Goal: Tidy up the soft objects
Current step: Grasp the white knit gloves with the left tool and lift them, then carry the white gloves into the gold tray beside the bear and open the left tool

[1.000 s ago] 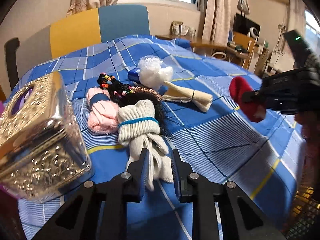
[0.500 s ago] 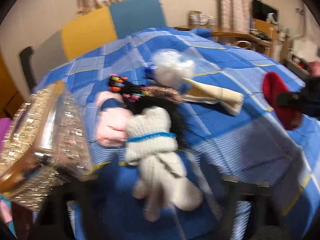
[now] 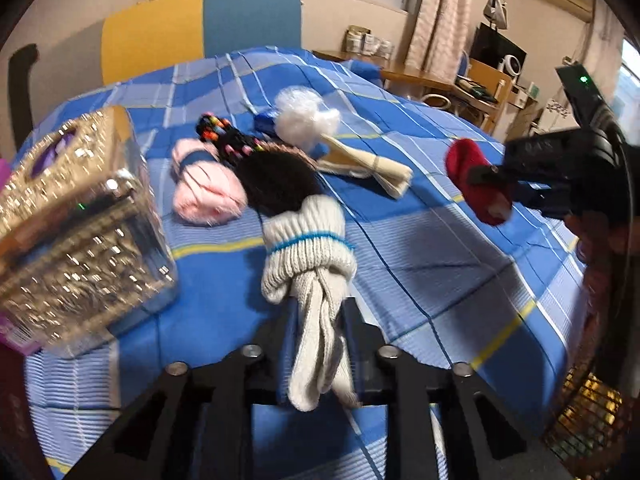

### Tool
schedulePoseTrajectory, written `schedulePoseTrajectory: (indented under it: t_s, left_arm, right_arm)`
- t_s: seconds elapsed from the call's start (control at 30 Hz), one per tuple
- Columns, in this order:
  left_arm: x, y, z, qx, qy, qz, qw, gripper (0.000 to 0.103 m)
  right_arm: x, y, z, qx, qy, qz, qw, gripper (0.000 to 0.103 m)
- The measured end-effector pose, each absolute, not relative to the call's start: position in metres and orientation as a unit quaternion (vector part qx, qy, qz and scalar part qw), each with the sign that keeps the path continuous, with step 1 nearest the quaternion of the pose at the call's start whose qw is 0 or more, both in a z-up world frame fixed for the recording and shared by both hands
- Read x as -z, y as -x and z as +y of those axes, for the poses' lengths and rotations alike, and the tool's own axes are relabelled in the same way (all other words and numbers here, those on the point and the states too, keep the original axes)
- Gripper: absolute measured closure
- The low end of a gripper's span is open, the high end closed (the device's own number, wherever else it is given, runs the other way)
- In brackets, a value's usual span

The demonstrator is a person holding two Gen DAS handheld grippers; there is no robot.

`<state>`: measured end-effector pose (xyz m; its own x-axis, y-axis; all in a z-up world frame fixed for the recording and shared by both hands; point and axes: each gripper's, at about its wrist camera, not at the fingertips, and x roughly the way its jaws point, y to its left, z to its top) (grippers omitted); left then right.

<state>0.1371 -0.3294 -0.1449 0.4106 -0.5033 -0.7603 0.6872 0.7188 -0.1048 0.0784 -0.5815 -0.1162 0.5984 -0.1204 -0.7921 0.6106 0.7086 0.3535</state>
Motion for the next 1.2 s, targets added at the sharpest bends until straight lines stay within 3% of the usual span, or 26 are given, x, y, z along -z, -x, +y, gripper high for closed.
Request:
schedulePoseTrajectory:
  t_s: [0.03,0.1,0.27,0.33,0.37,0.4,0.43,0.67,1.2]
  left_arm:
    - [0.146,-0.138,-0.331,0.353,-0.115,0.41,0.833,0.032]
    - [0.144,-0.139,-0.332,0.329,-0.116,0.398,0.848,0.014]
    - [0.144,-0.153,-0.356,0.316,-0.14,0.398,0.85,0.014]
    - [0.151,-0.159,-0.367,0.311,-0.161,0.412,0.841,0.021]
    - [0.156,-0.161,-0.37,0.313,-0.168,0.422,0.834,0.03]
    - [0.16,-0.163,-0.37,0.319,-0.167,0.436,0.824,0.056]
    - [0.163,-0.165,-0.368,0.325,-0.158,0.448,0.818,0.058]
    - [0.135,-0.158,-0.334,0.344,-0.097,0.444,0.822,0.061]
    - [0.012,-0.154,-0.204,0.352,0.008,0.355,0.866,0.061]
  right_arm:
    - [0.116,-0.079,-0.581,0.218,-0.312,0.392,0.838,0.077]
    - [0.116,-0.079,-0.581,0.218,-0.31,0.393,0.838,0.077]
    - [0.118,-0.079,-0.582,0.222,-0.31,0.395,0.836,0.077]
    - [0.118,-0.08,-0.582,0.223,-0.309,0.397,0.835,0.077]
    - [0.118,-0.08,-0.581,0.225,-0.307,0.398,0.835,0.077]
    - [0.119,-0.08,-0.581,0.225,-0.306,0.398,0.835,0.077]
    - [0.119,-0.08,-0.581,0.227,-0.304,0.399,0.835,0.077]
    - [0.119,-0.079,-0.582,0.231,-0.303,0.398,0.835,0.077]
    - [0.114,-0.08,-0.576,0.241,-0.274,0.396,0.842,0.077]
